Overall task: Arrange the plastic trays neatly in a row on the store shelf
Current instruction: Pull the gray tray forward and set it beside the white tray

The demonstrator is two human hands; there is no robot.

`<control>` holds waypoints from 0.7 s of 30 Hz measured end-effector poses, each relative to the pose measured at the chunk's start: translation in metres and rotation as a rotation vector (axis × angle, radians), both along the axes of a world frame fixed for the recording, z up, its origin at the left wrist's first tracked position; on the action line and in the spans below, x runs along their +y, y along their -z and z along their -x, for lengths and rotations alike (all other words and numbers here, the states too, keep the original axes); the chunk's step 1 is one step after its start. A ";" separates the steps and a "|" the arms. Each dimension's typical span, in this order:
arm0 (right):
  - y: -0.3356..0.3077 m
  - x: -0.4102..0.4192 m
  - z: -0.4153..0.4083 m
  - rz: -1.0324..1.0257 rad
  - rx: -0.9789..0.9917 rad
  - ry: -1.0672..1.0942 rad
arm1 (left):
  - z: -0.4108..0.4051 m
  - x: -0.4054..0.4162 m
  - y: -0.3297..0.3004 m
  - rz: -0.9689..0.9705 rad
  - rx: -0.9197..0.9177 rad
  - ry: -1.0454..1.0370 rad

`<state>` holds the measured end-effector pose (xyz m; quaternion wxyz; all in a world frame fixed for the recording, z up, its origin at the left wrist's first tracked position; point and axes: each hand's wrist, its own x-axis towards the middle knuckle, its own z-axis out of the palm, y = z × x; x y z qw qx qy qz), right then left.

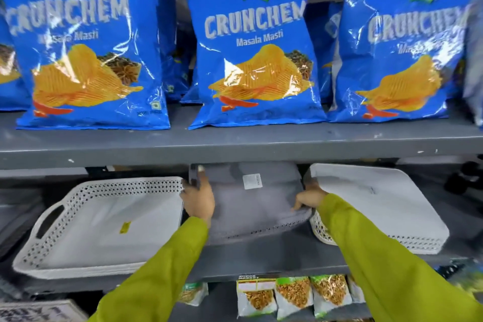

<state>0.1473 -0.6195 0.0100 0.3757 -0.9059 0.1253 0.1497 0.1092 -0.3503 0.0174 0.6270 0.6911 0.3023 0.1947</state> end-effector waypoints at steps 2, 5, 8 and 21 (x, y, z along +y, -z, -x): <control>0.003 -0.002 -0.003 -0.262 -0.158 0.103 | 0.012 0.000 -0.010 0.087 -0.307 -0.007; -0.013 0.001 0.007 -0.875 -0.204 0.307 | 0.021 0.015 -0.018 0.305 -0.487 0.031; -0.015 -0.011 0.018 -1.110 -0.090 0.436 | 0.030 0.032 -0.017 0.482 -0.437 0.109; 0.042 -0.001 0.033 -0.096 -0.341 0.193 | 0.067 0.052 0.011 -0.301 0.163 0.448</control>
